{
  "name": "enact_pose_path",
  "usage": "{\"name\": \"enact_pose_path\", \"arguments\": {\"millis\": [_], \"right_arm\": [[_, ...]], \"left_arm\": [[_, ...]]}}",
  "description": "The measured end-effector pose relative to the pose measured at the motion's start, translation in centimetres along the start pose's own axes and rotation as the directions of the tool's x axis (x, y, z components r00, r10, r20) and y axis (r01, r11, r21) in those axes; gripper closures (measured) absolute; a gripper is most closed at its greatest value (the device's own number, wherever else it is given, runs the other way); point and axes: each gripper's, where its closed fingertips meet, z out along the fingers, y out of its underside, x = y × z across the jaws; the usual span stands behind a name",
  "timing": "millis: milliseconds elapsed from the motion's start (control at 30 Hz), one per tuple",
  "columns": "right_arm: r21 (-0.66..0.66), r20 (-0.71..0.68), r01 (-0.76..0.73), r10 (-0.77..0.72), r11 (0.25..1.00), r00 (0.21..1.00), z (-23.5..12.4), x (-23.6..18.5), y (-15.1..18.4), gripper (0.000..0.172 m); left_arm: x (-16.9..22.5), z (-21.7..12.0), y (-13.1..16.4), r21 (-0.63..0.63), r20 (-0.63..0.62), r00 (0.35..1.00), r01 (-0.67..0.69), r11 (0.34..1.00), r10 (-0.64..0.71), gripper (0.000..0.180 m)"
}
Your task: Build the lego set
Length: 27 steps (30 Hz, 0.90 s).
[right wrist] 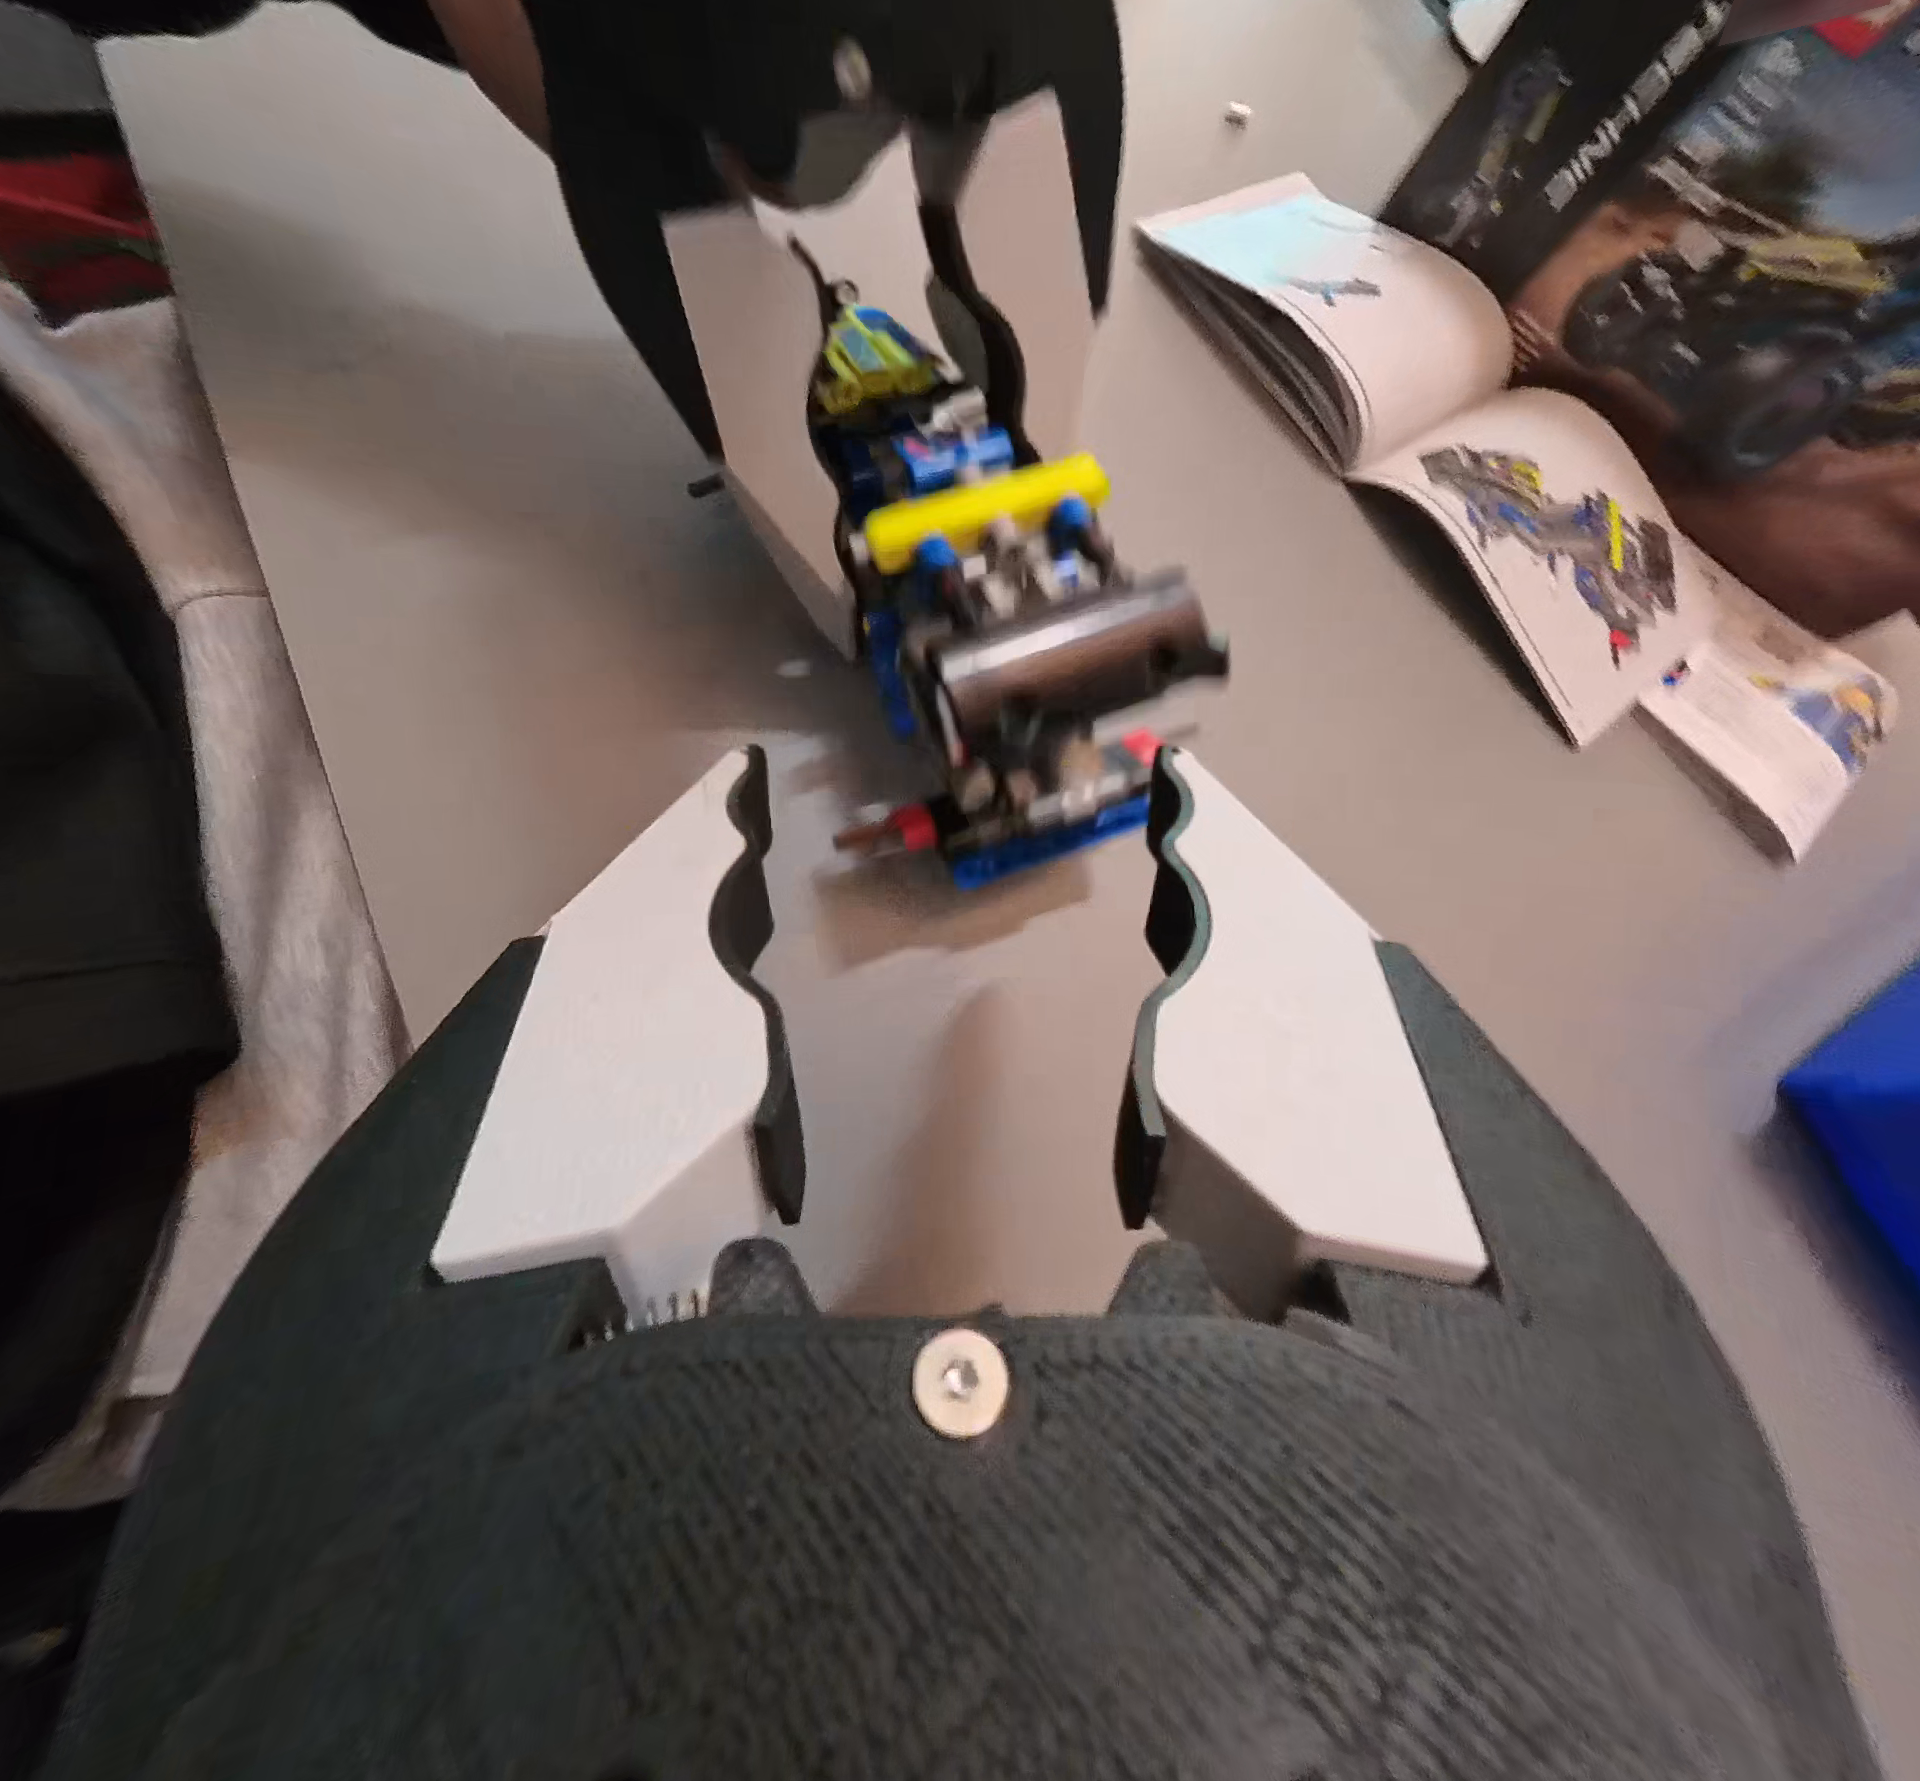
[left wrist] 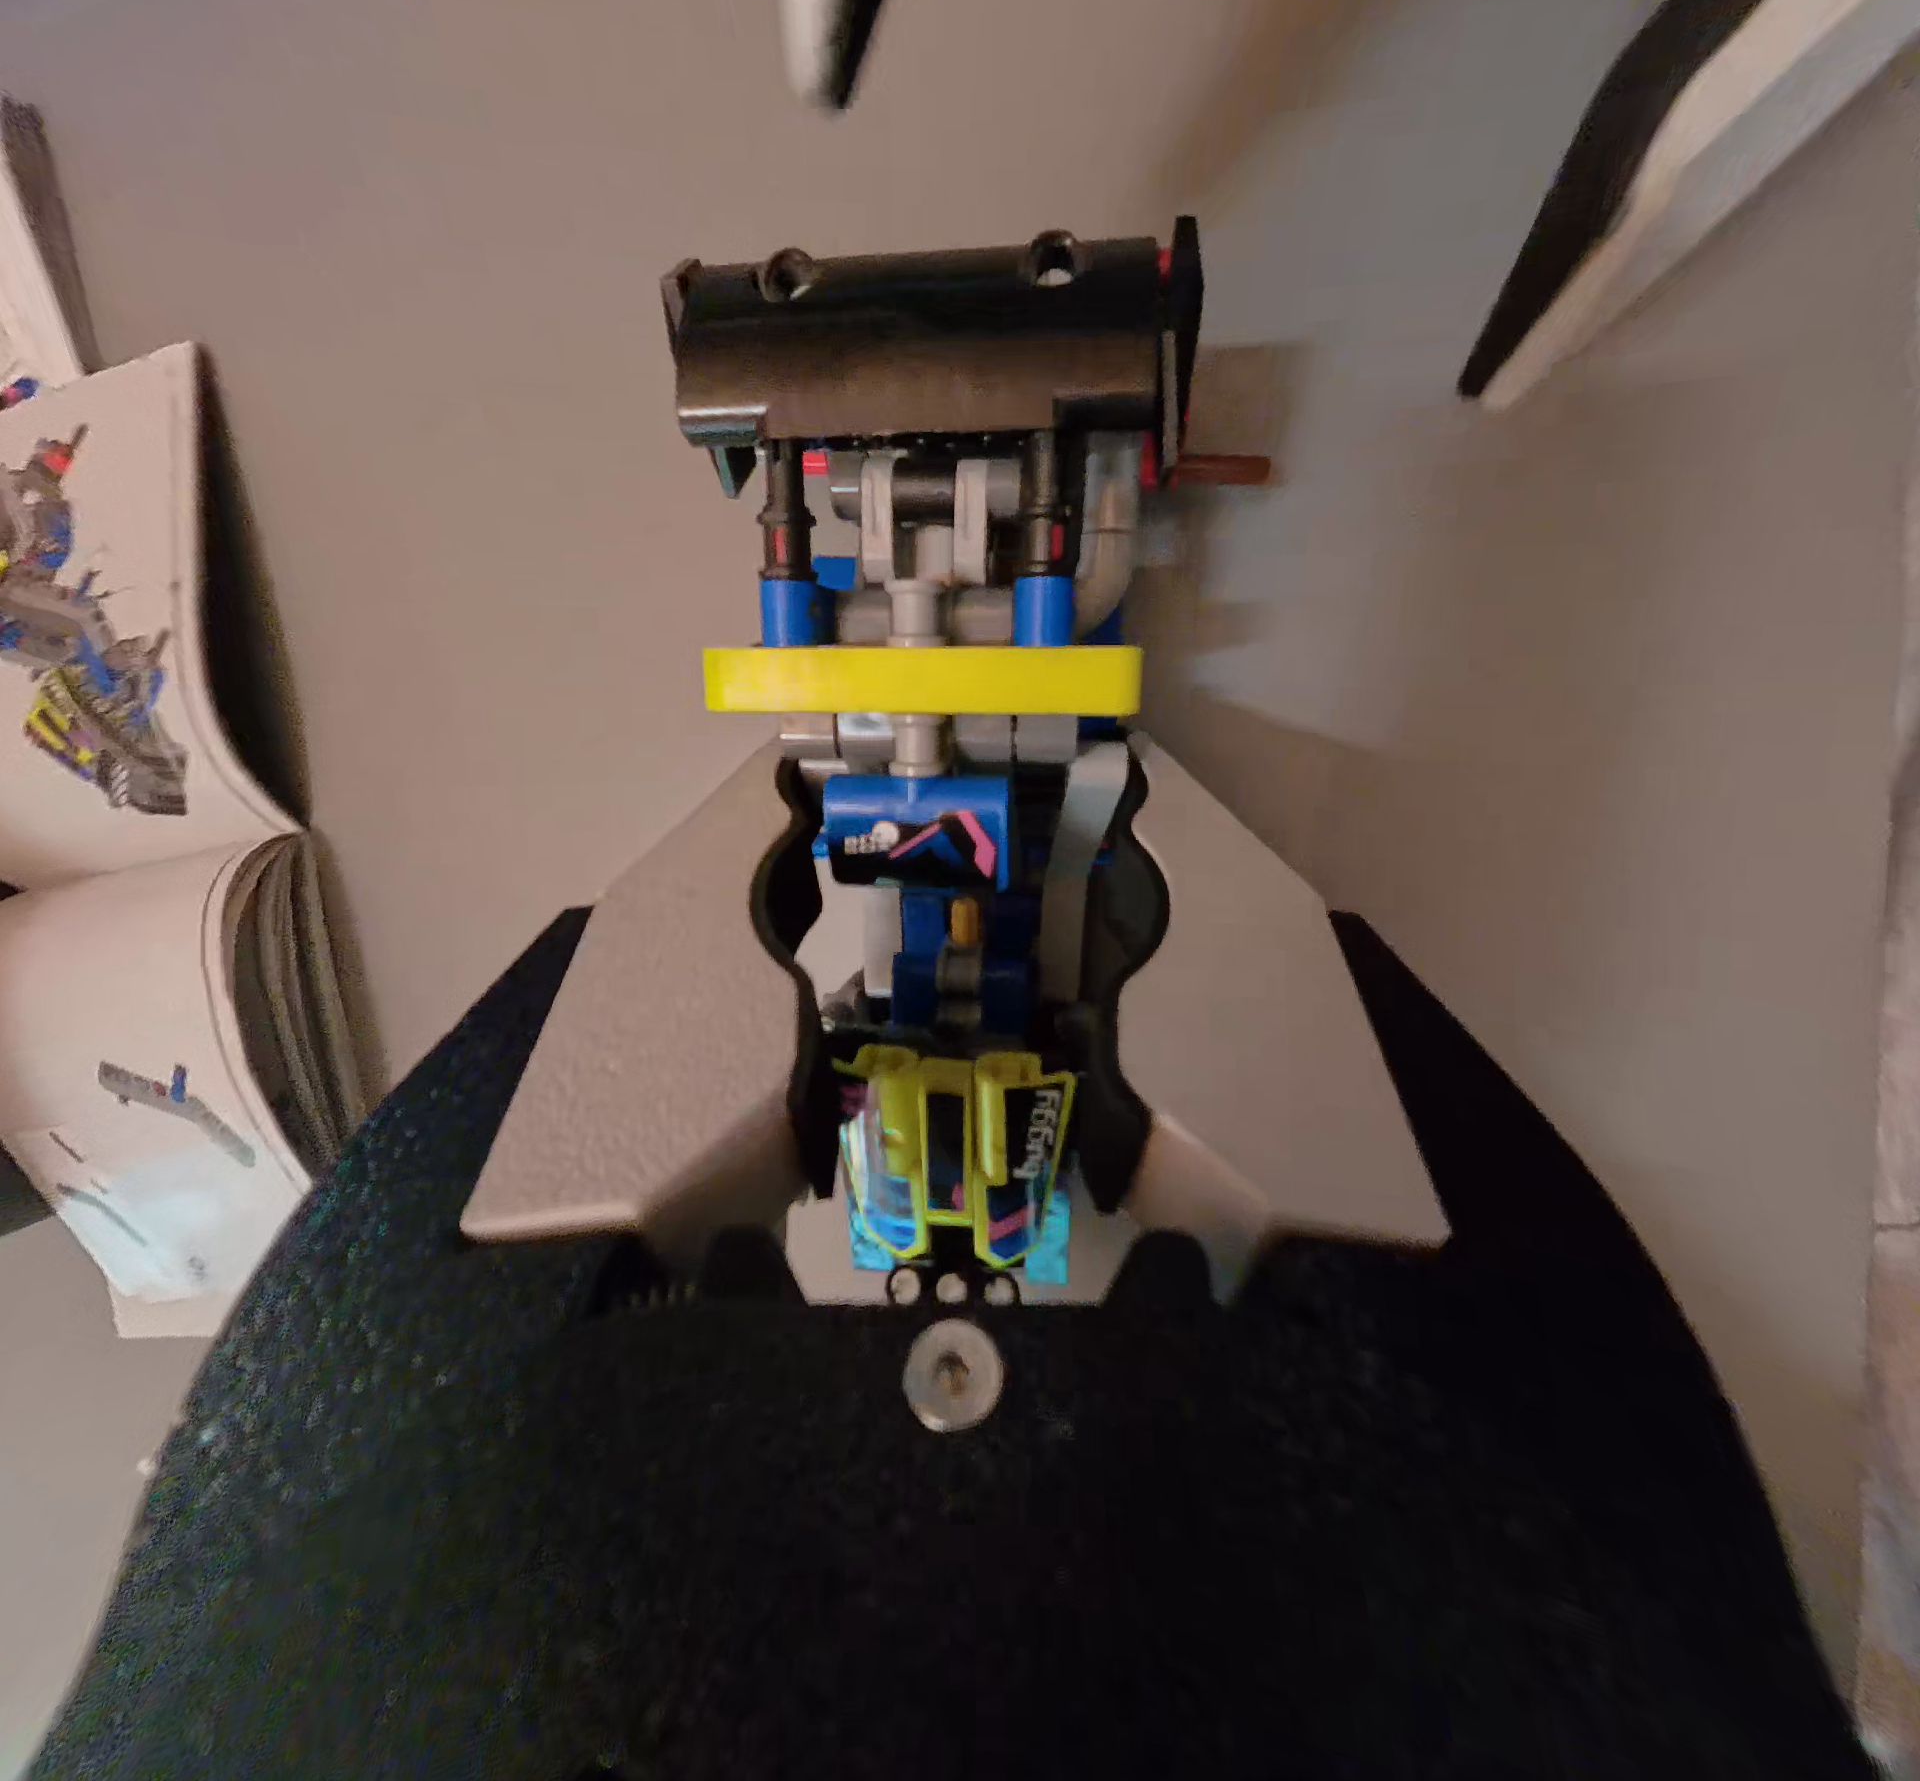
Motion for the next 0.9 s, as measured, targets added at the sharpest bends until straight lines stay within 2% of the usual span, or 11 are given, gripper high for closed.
{"name": "enact_pose_path", "arguments": {"millis": [33,133,200,267,333,400,467,500,600,733,900], "right_arm": [[-0.011,-0.022,-0.047,0.047,0.999,0.999,-0.4,0.3,0.5,0.1],[0.053,-0.065,-0.185,0.189,0.981,0.98,-0.9,1.2,0.8,0.095],[0.153,-0.008,-0.268,0.273,0.951,0.962,-0.6,1.0,-0.6,0.092],[0.301,0.087,-0.311,0.299,0.901,0.95,0.1,0.3,-3.1,0.089],[0.426,0.184,-0.308,0.252,0.851,0.95,1.0,-1.2,-5.2,0.08],[0.536,0.256,-0.326,0.218,0.779,0.942,0.9,-2.5,-7.2,0.086],[0.623,0.311,-0.369,0.214,0.689,0.926,-0.2,-2.9,-9.2,0.103],[0.641,0.309,-0.383,0.233,0.665,0.922,-0.3,-2.6,-9.6,0.105],[0.633,0.326,-0.379,0.212,0.675,0.921,-0.2,-3.0,-9.4,0.105],[0.644,0.332,-0.374,0.196,0.667,0.923,-1.2,-3.0,-9.6,0.123],[0.545,0.222,-0.288,0.196,0.787,0.955,0.7,-2.8,-8.8,0.122]], "left_arm": [[-0.3,-0.7,-0.6,0.061,0.002,0.999,0.033,0.998,-0.033,0.129],[-1.5,-3.8,-2.8,0.296,0.0,0.984,0.168,0.94,-0.175,0.129],[-1.9,-5.9,-4.0,0.425,-0.011,0.969,0.229,0.876,-0.248,0.129],[-1.8,-7.9,-5.5,0.547,-0.049,0.953,0.276,0.79,-0.299,0.129],[-0.8,-9.9,-7.4,0.664,-0.153,0.941,0.325,0.674,-0.303,0.129],[0.1,-11.5,-8.9,0.728,-0.266,0.921,0.385,0.567,-0.284,0.129],[1.2,-12.2,-9.7,0.752,-0.362,0.9,0.436,0.495,-0.243,0.129],[1.5,-12.3,-9.8,0.759,-0.388,0.891,0.453,0.467,-0.235,0.129],[2.1,-12.4,-9.8,0.757,-0.466,0.859,0.511,0.407,-0.211,0.129],[1.9,-13.3,-9.3,0.775,-0.526,0.833,0.552,0.307,-0.171,0.129],[1.2,-12.7,-8.7,0.789,-0.521,0.834,0.551,0.271,-0.179,0.129]]}}
